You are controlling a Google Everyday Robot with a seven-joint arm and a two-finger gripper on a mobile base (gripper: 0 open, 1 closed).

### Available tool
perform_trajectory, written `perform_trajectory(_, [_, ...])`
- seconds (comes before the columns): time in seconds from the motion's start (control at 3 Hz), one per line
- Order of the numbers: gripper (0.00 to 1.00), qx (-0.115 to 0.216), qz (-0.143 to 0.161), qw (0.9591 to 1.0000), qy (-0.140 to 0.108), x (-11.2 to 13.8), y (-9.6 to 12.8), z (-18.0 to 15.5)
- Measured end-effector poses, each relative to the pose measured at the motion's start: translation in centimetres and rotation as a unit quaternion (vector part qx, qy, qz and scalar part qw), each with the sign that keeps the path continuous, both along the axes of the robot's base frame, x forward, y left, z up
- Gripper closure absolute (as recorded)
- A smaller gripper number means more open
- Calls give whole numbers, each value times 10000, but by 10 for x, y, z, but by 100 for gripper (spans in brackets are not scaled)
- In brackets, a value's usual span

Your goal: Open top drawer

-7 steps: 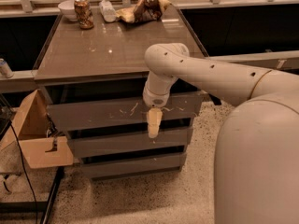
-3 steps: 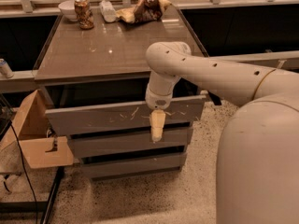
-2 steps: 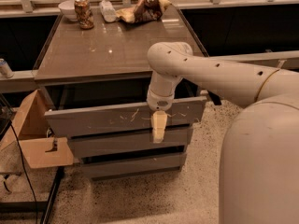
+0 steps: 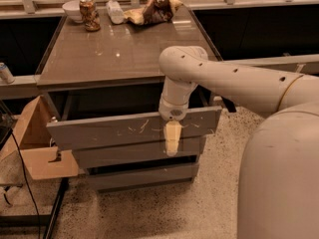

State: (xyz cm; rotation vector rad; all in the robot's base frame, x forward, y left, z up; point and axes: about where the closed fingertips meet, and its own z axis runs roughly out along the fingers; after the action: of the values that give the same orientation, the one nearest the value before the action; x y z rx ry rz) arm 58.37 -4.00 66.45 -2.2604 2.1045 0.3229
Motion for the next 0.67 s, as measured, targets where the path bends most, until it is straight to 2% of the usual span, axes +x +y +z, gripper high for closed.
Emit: perform_trajectory(0.67, [0, -31, 63, 9996, 274, -18, -5, 5])
